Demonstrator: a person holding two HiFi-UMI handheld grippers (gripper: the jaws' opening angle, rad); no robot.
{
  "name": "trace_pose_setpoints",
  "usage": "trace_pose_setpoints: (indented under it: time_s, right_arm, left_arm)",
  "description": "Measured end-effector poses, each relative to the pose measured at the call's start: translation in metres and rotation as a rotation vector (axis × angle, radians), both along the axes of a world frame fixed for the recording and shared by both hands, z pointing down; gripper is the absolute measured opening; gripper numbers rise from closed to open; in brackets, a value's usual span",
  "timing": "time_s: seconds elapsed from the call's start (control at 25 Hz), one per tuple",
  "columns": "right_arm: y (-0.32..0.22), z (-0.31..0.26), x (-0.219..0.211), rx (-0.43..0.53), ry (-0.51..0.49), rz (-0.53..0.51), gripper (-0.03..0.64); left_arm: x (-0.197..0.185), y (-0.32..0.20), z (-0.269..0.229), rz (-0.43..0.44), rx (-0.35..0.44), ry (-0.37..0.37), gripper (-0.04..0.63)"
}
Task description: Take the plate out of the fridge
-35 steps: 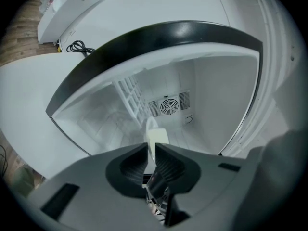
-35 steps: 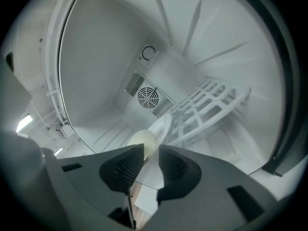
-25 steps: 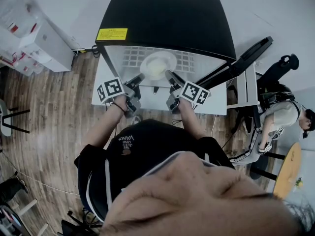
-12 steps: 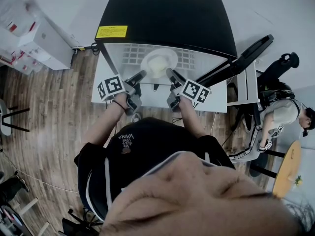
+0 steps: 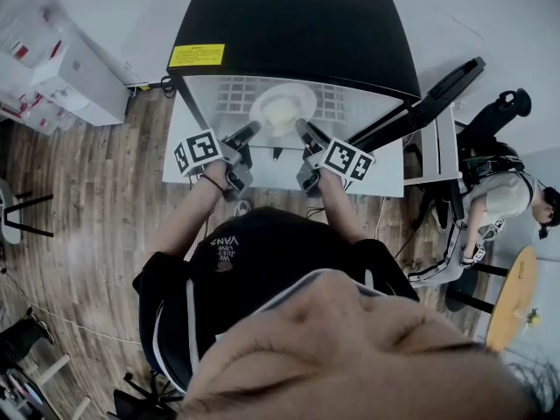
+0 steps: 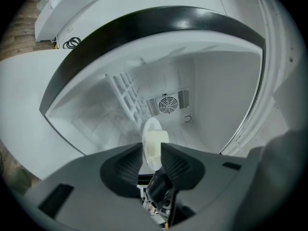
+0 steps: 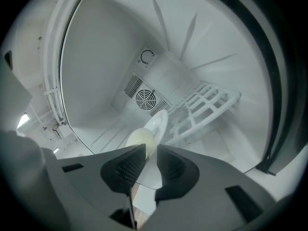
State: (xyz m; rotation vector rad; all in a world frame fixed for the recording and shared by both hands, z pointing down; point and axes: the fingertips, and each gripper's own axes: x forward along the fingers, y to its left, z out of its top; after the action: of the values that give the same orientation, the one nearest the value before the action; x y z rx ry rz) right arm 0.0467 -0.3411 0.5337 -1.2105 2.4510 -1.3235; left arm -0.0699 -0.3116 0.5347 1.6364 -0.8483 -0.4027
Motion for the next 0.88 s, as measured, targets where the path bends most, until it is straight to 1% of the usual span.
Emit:
trace_pose_setpoints:
  time_s: [0.12, 0.24, 0.36, 0.88]
  right_arm:
    - [0.0, 0.0, 0.0, 0.0, 0.001, 0.002, 0.08]
    - [0.0, 0.0, 0.001, -0.005, -0.005, 0.006, 0.08]
    - [0.001, 0.001, 0.001, -0.003, -0.002, 0.006, 0.08]
    - [0.002, 0.0, 0.003, 0.003, 0.003, -0.007, 0.078]
  left_arm:
    - [-0.001, 0.0, 0.003, -0.006, -0.015, -0.013, 0.102]
    - [-0.002, 0.0, 0.006, -0.012, -0.022, -0.03, 0.064]
    - [-0.003, 0.001, 0.01, -0.014, -0.03, -0.041, 0.04]
    - [-0.001, 0.005, 0.01, -0.025, -0.036, -0.03, 0.034]
